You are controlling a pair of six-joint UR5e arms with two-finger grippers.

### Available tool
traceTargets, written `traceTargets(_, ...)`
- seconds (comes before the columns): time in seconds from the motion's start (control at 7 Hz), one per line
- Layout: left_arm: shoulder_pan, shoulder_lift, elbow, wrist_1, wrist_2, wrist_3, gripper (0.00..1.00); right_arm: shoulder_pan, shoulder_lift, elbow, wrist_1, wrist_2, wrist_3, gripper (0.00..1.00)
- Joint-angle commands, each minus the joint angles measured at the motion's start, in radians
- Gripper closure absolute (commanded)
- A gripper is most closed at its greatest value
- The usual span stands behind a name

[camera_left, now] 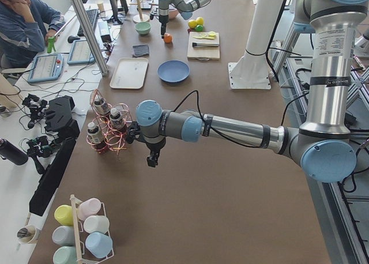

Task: Pick orange to plate
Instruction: 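Lower the right gripper onto the orange mandarin and close on it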

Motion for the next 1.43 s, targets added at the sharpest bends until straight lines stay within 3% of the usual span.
traceTargets(0.0, 0.001, 0.004, -0.001, 0.0, 0.0, -0.001, 0.02, -0.015, -0.007, -0.006, 0.006, -0.003, -0.003, 0.0)
traceTargets(0.43, 0.001, 0.004, -0.001, 0.0, 0.0, -0.001, 0.02, -0.047, -0.019, -0.009, 0.005, -0.048, 0.002, 0.01)
traceTargets(0.57, 0.001, 0.004, -0.003, 0.0, 0.0, -0.001, 0.02, -0.064, -0.015, -0.009, 0.003, -0.122, 0.064, 0.36)
traceTargets(0.71, 0.003, 0.003, -0.004, 0.0, 0.0, -0.001, 0.02, -0.085, -0.015, -0.006, 0.0, -0.137, 0.104, 0.99)
traceTargets(0.86, 0.003, 0.004, -0.004, 0.0, 0.0, -0.001, 0.02, -0.087, -0.01, 0.018, -0.004, -0.155, 0.118, 1.0)
traceTargets(1.0, 0.003, 0.003, -0.003, 0.0, 0.0, -0.001, 0.02, -0.09, 0.007, 0.114, -0.105, -0.146, 0.134, 1.0)
traceTargets(1.14, 0.003, 0.003, -0.006, 0.0, 0.0, -0.001, 0.02, -0.12, 0.108, 0.197, -0.324, -0.147, 0.211, 1.0)
traceTargets(1.29, 0.003, 0.003, -0.006, 0.0, 0.0, -0.001, 0.02, -0.183, 0.219, 0.192, -0.402, -0.157, 0.349, 1.0)
